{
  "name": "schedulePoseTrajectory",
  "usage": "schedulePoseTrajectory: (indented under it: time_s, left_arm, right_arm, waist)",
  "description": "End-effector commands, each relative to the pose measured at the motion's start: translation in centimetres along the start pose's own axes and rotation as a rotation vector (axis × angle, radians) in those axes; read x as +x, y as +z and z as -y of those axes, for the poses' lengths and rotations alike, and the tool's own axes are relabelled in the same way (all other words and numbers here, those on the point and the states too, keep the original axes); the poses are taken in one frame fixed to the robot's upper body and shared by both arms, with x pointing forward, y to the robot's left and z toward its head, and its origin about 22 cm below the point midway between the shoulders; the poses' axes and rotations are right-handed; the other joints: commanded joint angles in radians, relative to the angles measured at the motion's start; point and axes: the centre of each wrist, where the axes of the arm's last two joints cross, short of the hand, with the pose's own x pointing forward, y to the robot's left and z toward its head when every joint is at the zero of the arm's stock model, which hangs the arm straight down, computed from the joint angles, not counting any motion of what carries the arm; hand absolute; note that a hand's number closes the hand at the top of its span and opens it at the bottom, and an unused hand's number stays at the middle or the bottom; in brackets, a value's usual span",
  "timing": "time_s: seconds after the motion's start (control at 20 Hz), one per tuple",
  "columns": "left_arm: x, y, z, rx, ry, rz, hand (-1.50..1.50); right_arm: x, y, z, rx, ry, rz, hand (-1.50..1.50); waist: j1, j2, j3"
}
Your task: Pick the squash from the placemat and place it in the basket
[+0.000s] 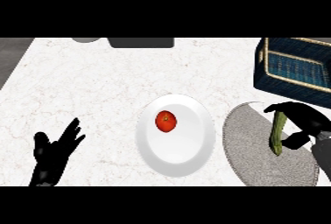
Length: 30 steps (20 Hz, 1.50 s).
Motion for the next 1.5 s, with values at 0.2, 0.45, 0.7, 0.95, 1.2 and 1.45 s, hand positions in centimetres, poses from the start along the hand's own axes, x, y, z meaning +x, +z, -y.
schedulePoseTrajectory:
  time_s: [0.2,0.45,0.7,0.95,1.2,1.45]
  left_arm:
    - [-0.6,-1.4,0.7,-0.011,-0.008,-0.092,0.0]
    - [-3.1,0.7,-1.0,-0.003,-0.001,-0.12,0.0]
    - [-1.7,0.1,0.3,-0.016,-0.005,-0.095,0.0]
    - [-2.3,0.4,0.3,-0.02,0.002,-0.112,0.0]
    - [-1.9,0.4,0.1,-0.014,0.006,-0.099,0.0]
    - [-2.2,0.4,0.5,0.0,0.015,-0.113,0.0]
  right_arm:
    - [0.2,-1.6,-1.0,-0.049,0.126,0.046,1.5]
    - [9.1,-3.9,0.3,-0.079,0.073,-0.097,1.5]
    - [21.4,-6.3,0.8,-0.124,-0.029,-0.257,1.5]
    - [27.4,-4.9,3.6,-0.288,-0.039,-0.288,1.5]
    - [26.2,-2.1,9.6,-0.559,-0.514,-0.173,1.5]
    - [27.9,2.3,15.0,-0.856,-0.689,-0.086,1.5]
  waist:
    - [0.0,0.013,-0.008]
    - [-0.004,0.005,-0.011]
    - [0.008,0.007,-0.011]
    - [0.0,0.007,-0.009]
    - [-0.002,0.005,-0.004]
    - [-0.016,0.004,-0.008]
